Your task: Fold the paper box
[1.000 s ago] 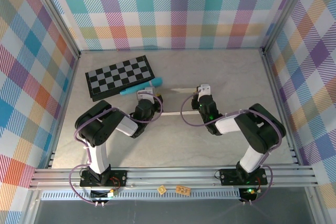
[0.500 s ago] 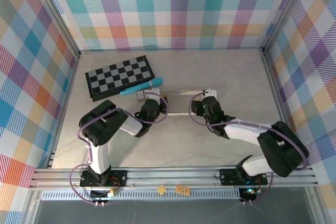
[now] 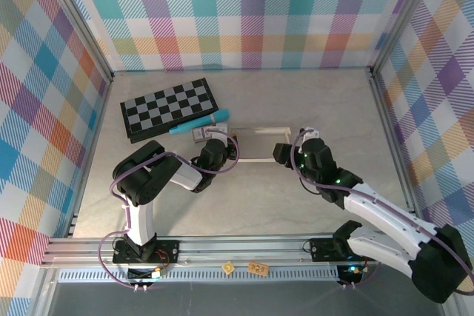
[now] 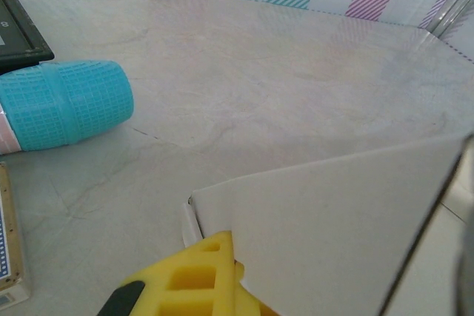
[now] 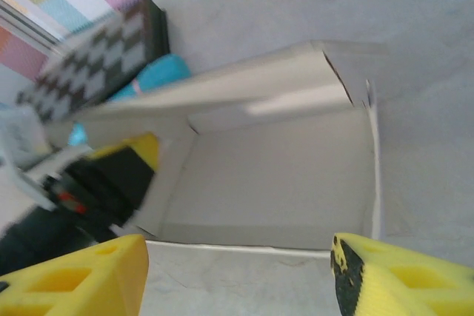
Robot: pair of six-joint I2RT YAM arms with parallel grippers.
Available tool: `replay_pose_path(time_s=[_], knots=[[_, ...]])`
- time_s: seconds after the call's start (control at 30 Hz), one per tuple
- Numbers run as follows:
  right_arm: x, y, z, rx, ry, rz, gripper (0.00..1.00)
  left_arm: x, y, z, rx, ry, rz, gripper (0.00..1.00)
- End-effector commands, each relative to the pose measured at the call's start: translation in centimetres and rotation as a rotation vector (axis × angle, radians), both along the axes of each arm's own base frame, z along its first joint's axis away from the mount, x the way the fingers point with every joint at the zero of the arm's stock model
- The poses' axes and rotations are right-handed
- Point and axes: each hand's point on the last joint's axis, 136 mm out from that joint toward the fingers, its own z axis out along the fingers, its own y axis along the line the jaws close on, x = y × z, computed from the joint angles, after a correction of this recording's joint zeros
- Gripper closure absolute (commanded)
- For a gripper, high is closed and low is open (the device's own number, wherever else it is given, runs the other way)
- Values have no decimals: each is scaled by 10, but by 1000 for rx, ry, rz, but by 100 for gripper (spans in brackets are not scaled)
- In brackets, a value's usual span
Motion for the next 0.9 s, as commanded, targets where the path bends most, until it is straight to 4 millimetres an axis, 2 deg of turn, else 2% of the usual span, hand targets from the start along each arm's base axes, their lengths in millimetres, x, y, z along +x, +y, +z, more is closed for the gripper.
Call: replay_pose_path(time_s=[0.0,0.07,0.17,0.3,0.47,0.57,0.7,0.8,0.87], knots=[[9,-7,51,7,-57,-57,32,-23,5,-60,157,165,-41,100],[25,-14,72,1,-72,-109,33,-24,4,-60,162,165,-45,100],[53,-36,78,57,85,-215,35,-23,2,-60,171,166,-50,100],[87,-55,59,132,329,-252,38,-24,-1,-62,191,167,-64,100],[110,-47,26,83,545,-211,40,-25,-4,-66,210,169,-76,100],[122,-45,6,53,593,-198,39,-25,-5,-68,214,169,-76,100],[137,-46,-9,21,601,-179,37,-25,-6,-69,215,168,-76,100],[139,-42,-18,-5,644,-145,36,-24,-7,-69,216,168,-77,100],[135,-45,-27,-28,678,-154,36,-23,-9,-69,219,168,-82,100]])
